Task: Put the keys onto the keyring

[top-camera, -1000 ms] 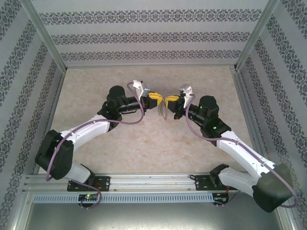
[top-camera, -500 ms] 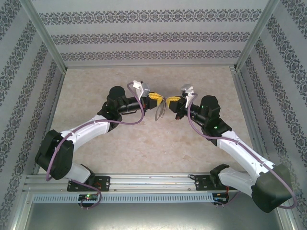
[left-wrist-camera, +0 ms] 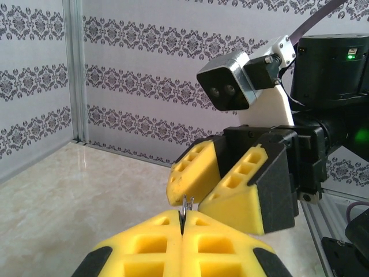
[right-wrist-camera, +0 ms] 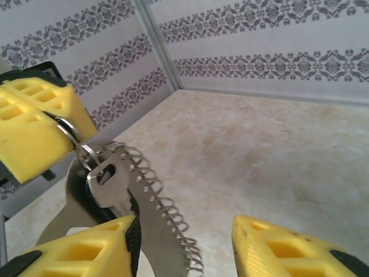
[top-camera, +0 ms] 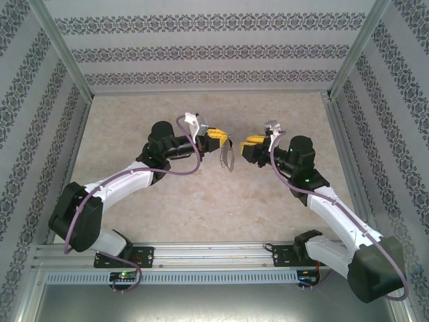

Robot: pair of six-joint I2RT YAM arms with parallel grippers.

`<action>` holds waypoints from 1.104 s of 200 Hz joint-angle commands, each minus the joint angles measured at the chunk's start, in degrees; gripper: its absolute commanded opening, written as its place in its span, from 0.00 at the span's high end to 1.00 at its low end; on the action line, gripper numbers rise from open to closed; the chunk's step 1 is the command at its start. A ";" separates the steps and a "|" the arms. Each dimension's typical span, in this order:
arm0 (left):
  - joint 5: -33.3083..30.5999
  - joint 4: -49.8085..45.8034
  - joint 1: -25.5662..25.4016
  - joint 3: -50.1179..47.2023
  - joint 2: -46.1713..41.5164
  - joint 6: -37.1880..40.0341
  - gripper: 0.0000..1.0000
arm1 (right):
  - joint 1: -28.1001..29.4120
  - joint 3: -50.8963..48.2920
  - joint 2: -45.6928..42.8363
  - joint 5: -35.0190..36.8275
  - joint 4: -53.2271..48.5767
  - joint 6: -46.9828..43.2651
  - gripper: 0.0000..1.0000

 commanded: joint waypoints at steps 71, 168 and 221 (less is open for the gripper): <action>2.17 6.87 -0.90 0.29 -0.02 -2.17 1.00 | -0.92 2.96 -0.33 -5.48 4.98 3.17 0.47; 4.19 13.31 -0.80 0.56 3.41 -9.01 1.00 | -3.76 5.41 7.03 -19.41 19.79 11.68 0.45; 4.21 15.72 -0.75 0.88 4.65 -11.40 1.00 | -2.71 5.87 9.42 -21.62 20.51 12.07 0.48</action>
